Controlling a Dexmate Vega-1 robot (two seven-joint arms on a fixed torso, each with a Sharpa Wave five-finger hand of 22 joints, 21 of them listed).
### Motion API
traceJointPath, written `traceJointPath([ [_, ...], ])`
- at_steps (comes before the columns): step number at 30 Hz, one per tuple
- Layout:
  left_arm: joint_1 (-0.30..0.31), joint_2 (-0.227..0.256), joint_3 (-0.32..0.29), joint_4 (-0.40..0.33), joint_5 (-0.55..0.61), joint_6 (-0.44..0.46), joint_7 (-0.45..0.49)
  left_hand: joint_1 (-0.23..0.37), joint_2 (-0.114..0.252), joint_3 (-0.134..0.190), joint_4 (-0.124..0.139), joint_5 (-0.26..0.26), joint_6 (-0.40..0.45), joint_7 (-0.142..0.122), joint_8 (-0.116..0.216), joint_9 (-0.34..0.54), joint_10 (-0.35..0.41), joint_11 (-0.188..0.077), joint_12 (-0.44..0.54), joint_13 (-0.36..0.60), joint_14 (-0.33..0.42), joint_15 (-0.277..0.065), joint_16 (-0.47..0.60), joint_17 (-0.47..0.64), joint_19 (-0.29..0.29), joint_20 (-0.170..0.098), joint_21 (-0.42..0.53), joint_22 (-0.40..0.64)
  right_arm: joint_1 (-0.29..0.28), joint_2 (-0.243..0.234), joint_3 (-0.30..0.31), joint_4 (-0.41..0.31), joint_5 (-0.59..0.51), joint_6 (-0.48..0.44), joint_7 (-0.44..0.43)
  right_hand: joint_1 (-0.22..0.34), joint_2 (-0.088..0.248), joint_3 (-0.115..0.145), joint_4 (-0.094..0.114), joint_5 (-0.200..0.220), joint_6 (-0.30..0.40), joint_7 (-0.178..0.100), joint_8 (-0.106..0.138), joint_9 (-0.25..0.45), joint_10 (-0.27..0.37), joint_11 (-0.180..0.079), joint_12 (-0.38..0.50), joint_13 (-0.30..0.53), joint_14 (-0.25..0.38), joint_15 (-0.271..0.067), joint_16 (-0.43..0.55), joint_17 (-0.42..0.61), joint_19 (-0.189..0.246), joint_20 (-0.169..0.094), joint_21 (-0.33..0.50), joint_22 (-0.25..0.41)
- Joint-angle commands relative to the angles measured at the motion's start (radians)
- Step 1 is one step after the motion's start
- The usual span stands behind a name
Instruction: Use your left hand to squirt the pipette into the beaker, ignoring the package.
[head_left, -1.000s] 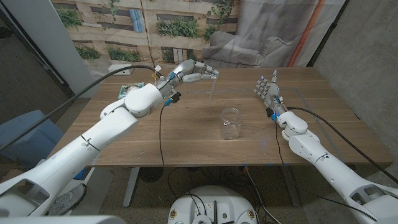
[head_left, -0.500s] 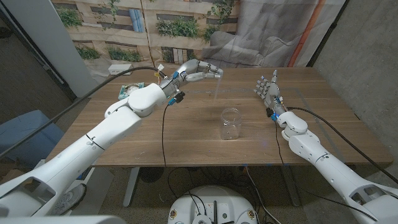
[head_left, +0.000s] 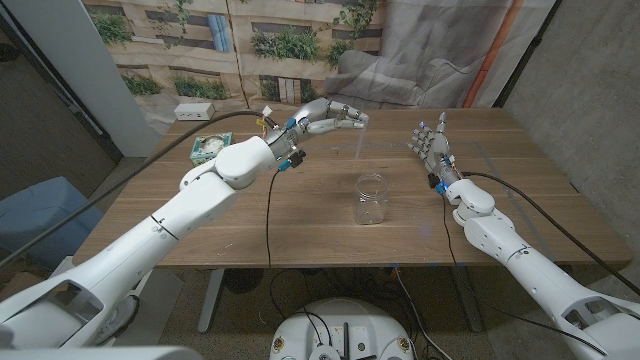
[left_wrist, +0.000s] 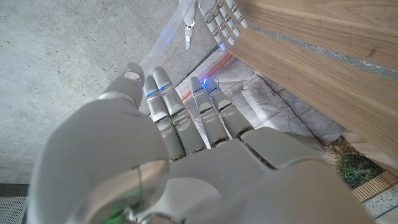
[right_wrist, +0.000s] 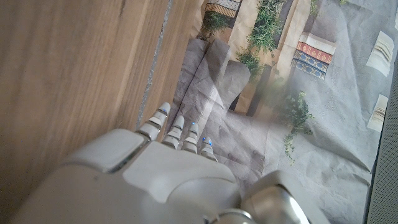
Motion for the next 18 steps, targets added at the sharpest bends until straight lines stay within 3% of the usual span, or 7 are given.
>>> traceJointPath([
  [1,-0.009,-0.037,0.038,0.029,0.005,-0.052,-0.019,-0.009,-0.001,0.003,0.002,0.0,-0.002,-0.002,-0.005,0.003,-0.001,0.0,-0.002,0.001,-0.004,-0.125,0.0,0.001,-0.005,0.003,-0.005,0.003,-0.001,0.0,0.0,-0.001,0.0,0.0,0.0,0.0,0.059,-0.007,-0.001,0.004,0.0,-0.01,0.007,0.002,0.001,0.001,0.001,0.001,-0.01,-0.083,0.006,0.004,0.006,0.002,-0.006,0.005],
  [2,-0.011,-0.04,0.04,0.031,0.005,-0.052,-0.019,-0.01,-0.001,0.003,0.002,0.0,-0.003,-0.002,-0.005,0.003,-0.001,0.0,-0.002,0.001,-0.005,-0.125,0.0,0.001,-0.005,0.003,-0.005,0.003,-0.001,0.0,0.0,-0.001,0.001,0.0,0.0,0.0,0.059,-0.007,-0.001,0.004,0.001,-0.01,0.007,0.002,0.009,0.009,0.004,0.001,-0.01,-0.082,0.006,0.004,0.006,0.002,-0.006,0.005],
  [3,-0.013,-0.044,0.042,0.034,0.006,-0.055,-0.02,-0.01,-0.001,0.004,0.003,0.0,-0.004,-0.001,-0.005,0.003,-0.001,0.0,-0.002,0.001,-0.005,-0.125,0.0,0.001,-0.005,0.003,-0.005,0.003,-0.001,0.0,0.0,-0.001,0.001,-0.001,0.0,0.0,0.058,-0.008,-0.001,0.004,0.003,-0.008,0.008,0.002,0.001,-0.007,0.001,0.001,-0.009,-0.085,0.006,0.004,0.006,0.003,-0.007,0.005],
  [7,-0.021,-0.062,0.055,0.055,0.029,-0.084,-0.016,-0.013,-0.001,0.004,0.003,0.0,-0.005,-0.002,-0.005,0.003,-0.004,0.0,-0.002,0.001,-0.006,-0.125,0.0,0.001,-0.004,0.003,-0.005,0.003,-0.001,0.0,0.0,-0.001,0.001,0.0,0.0,0.0,0.059,-0.007,-0.001,0.004,0.001,-0.009,0.007,0.002,0.004,0.006,0.003,0.002,-0.009,-0.084,0.006,0.004,0.006,0.002,-0.007,0.005],
  [16,-0.027,-0.102,0.075,0.122,0.052,-0.161,-0.021,-0.018,-0.001,0.006,0.003,0.0,-0.008,-0.008,-0.005,0.002,-0.011,-0.001,-0.004,0.001,-0.007,-0.122,0.0,0.0,-0.006,0.004,-0.005,0.003,0.0,0.0,0.0,0.0,0.0,0.0,0.0,0.0,0.059,-0.007,-0.001,0.004,0.0,-0.009,0.006,0.002,-0.002,0.004,0.001,0.002,-0.01,-0.082,0.005,0.004,0.006,0.002,-0.007,0.005],
  [17,-0.028,-0.106,0.078,0.13,0.057,-0.171,-0.022,-0.018,-0.001,0.006,0.003,0.0,-0.008,-0.009,-0.005,0.002,-0.011,-0.001,-0.004,0.001,-0.007,-0.122,0.0,0.0,-0.006,0.004,-0.005,0.003,0.0,0.0,0.0,0.0,0.0,0.0,0.0,0.0,0.059,-0.007,-0.001,0.004,0.0,-0.01,0.006,0.002,-0.006,-0.006,-0.001,0.001,-0.01,-0.082,0.005,0.004,0.006,0.003,-0.007,0.005],
  [18,-0.03,-0.11,0.08,0.139,0.059,-0.18,-0.024,-0.019,-0.001,0.006,0.003,0.001,-0.009,-0.01,-0.005,0.002,-0.012,-0.001,-0.004,0.001,-0.007,-0.122,0.0,0.0,-0.006,0.004,-0.006,0.003,0.0,0.0,0.0,0.0,0.0,0.0,0.001,0.0,0.059,-0.007,-0.001,0.004,0.0,-0.009,0.006,0.002,0.004,0.002,0.003,0.001,-0.01,-0.082,0.005,0.004,0.006,0.002,-0.007,0.005],
])
